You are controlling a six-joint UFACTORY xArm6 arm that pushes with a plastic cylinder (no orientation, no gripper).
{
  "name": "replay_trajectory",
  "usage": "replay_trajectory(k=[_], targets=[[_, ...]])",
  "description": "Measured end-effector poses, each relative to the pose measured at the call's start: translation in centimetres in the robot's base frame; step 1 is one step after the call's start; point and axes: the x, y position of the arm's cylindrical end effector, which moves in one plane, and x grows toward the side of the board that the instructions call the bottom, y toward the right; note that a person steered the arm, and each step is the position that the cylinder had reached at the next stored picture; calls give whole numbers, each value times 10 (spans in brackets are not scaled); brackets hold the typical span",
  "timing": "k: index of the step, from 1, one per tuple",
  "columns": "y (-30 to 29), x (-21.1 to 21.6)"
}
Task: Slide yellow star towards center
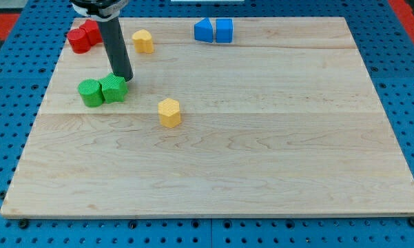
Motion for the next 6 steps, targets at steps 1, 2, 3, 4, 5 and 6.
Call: replay_trajectory(k=[1, 2, 3, 4, 5, 6], targets=[[-18, 8], [-23, 8], [-23, 8], [-21, -20], [-15, -49], [-18, -96]])
